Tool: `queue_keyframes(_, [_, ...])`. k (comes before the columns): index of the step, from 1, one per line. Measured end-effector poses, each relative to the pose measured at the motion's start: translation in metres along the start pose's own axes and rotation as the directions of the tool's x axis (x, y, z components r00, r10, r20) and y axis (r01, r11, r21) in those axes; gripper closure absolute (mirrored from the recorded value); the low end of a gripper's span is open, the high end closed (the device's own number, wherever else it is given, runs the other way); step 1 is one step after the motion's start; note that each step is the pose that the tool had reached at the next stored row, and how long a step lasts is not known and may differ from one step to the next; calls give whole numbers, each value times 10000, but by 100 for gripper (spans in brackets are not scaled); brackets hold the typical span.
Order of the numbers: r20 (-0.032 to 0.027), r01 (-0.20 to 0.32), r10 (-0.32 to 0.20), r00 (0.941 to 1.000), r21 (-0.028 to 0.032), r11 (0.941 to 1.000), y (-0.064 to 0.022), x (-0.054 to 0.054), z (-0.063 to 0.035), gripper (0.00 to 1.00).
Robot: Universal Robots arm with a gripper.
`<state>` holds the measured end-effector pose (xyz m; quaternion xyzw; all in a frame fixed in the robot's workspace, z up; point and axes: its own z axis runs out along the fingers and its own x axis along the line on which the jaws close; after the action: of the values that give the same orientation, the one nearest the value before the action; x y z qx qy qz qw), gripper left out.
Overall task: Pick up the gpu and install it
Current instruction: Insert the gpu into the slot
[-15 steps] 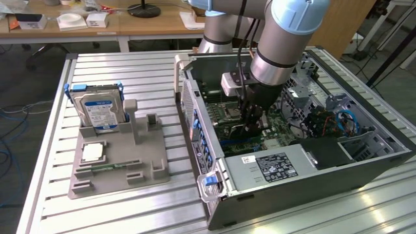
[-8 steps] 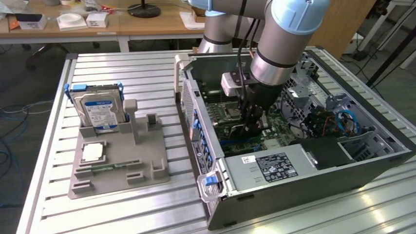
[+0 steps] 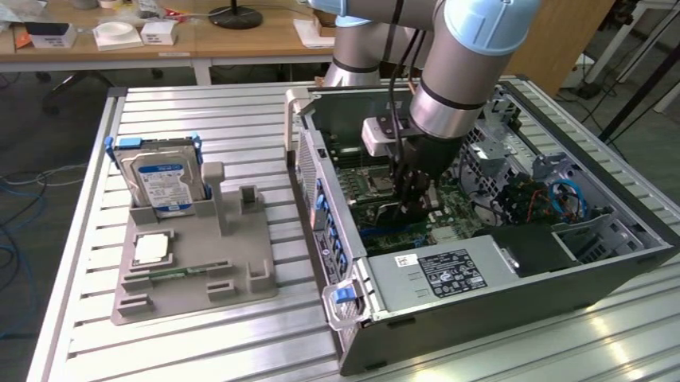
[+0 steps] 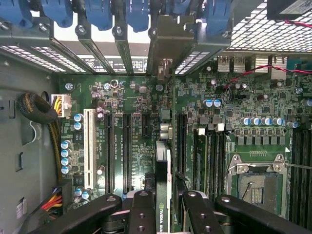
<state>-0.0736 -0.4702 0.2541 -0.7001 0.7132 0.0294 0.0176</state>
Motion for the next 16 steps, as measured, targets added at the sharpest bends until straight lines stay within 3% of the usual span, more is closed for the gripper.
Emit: queue_keyframes(16, [-7,-237,237,9997,15,9997,4,7,-1,74])
